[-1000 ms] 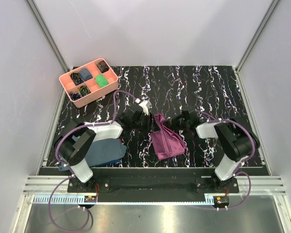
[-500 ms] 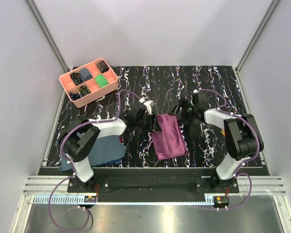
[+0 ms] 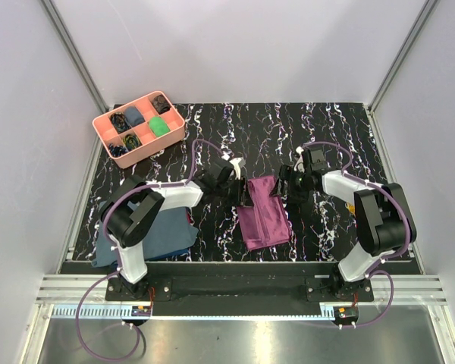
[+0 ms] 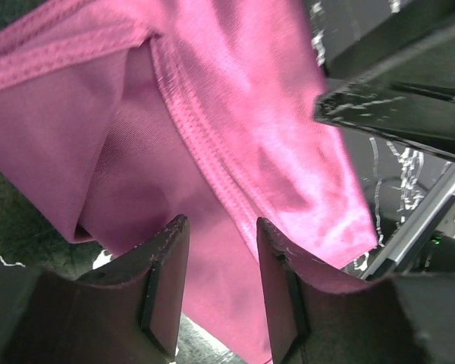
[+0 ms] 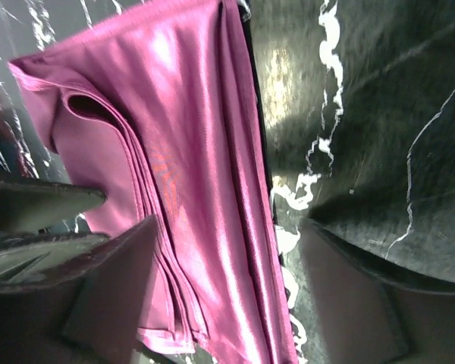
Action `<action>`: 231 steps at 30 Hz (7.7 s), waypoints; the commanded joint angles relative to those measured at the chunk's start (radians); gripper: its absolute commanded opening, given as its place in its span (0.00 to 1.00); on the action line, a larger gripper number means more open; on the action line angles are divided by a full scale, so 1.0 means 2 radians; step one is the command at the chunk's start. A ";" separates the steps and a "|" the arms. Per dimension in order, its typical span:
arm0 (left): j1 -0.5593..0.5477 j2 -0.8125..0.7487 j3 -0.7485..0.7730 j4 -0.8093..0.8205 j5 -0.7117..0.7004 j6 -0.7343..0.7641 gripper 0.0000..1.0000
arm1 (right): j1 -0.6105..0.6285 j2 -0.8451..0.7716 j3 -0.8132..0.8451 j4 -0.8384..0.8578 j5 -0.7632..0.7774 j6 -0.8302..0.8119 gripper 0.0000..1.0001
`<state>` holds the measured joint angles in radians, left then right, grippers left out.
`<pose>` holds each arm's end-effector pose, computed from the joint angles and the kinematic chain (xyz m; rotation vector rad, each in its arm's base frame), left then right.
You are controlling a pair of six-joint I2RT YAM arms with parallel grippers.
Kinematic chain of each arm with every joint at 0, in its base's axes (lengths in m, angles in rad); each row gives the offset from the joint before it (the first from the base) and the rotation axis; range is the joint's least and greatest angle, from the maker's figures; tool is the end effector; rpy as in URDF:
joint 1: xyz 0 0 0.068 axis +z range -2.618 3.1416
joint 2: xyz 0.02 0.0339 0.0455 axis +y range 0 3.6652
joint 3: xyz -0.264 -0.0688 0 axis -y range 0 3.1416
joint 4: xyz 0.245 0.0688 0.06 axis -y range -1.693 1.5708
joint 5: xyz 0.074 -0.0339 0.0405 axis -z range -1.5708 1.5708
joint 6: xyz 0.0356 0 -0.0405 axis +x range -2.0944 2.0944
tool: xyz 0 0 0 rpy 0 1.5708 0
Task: Fold the napkin into a case and place the utensils inside
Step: Stuff the top corner of the smaller-rectangle-folded napkin at the center of the board.
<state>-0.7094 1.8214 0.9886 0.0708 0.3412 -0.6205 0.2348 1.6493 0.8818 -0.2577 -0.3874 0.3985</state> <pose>0.2749 -0.2517 0.1541 0.2977 2.5099 -1.0074 0.3024 0.0862 0.1583 0.0717 2.6539 0.7251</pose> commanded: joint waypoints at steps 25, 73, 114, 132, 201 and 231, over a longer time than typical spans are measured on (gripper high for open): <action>-0.002 -0.016 0.005 -0.002 0.007 -0.001 0.33 | 0.090 0.051 0.062 -0.118 0.142 -0.034 0.27; -0.010 -0.030 -0.033 0.047 0.017 -0.028 0.33 | 0.155 0.070 0.065 -0.015 0.075 0.184 0.00; -0.017 0.007 -0.018 0.017 -0.006 -0.010 0.02 | 0.197 0.117 0.157 -0.144 0.196 0.203 0.03; -0.020 -0.066 -0.033 -0.031 -0.021 -0.007 0.72 | 0.196 0.116 0.144 -0.119 0.161 0.195 0.16; -0.028 -0.158 -0.095 -0.044 -0.081 -0.026 0.72 | 0.169 0.065 0.120 -0.012 -0.020 0.200 0.50; -0.020 -0.081 -0.097 -0.013 -0.099 -0.026 0.54 | 0.051 0.066 0.107 -0.005 -0.056 0.112 0.85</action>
<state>-0.7513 1.6711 0.8154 0.0254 0.1516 -0.6819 0.3309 1.7206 1.0607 -0.2890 -0.4393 0.6880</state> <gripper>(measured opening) 0.558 0.854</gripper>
